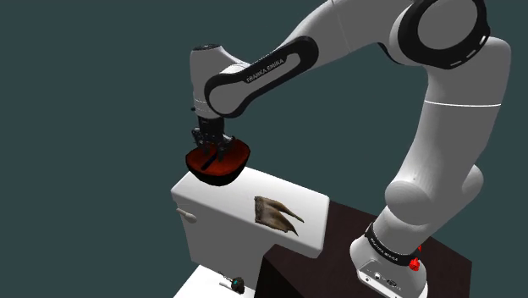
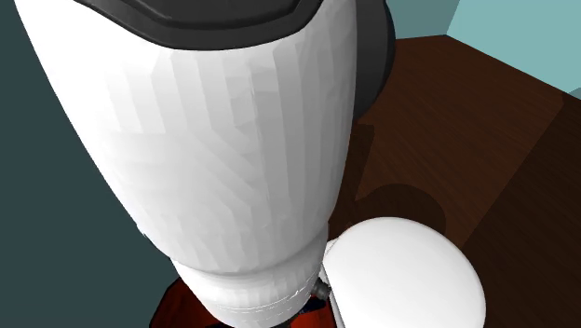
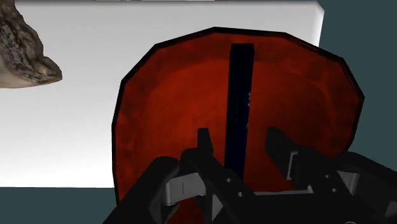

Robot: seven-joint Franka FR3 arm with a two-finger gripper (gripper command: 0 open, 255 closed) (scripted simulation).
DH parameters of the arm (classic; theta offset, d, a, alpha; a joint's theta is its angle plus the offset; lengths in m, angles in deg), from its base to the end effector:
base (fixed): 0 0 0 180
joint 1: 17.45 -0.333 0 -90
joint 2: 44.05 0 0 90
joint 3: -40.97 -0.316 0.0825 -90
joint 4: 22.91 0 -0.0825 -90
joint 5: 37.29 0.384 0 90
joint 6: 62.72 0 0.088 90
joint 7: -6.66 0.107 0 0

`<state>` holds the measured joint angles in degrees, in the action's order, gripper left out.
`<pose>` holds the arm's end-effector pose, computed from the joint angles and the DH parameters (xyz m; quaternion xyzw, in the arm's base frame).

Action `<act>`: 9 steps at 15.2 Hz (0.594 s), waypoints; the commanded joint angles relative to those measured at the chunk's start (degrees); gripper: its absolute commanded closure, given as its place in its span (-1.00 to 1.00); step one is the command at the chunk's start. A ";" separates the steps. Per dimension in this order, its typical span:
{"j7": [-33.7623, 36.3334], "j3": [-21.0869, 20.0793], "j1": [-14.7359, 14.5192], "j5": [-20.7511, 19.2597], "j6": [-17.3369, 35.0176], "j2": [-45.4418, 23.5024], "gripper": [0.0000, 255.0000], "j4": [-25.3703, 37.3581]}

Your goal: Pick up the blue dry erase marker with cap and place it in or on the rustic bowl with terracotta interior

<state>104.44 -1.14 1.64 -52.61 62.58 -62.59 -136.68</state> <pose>0.5573 0.2078 0.3381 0.8340 -0.5516 -0.0061 0.0109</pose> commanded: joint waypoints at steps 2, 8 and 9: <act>-0.04 0.07 0.04 -0.01 -0.04 -0.13 -1.00 -0.10; -1.93 -1.31 1.12 2.89 -4.71 3.01 -1.00 2.29; -2.38 -1.58 1.35 3.58 -6.01 3.74 -1.00 3.07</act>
<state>102.91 -2.28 2.42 -50.21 58.04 -60.20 -134.05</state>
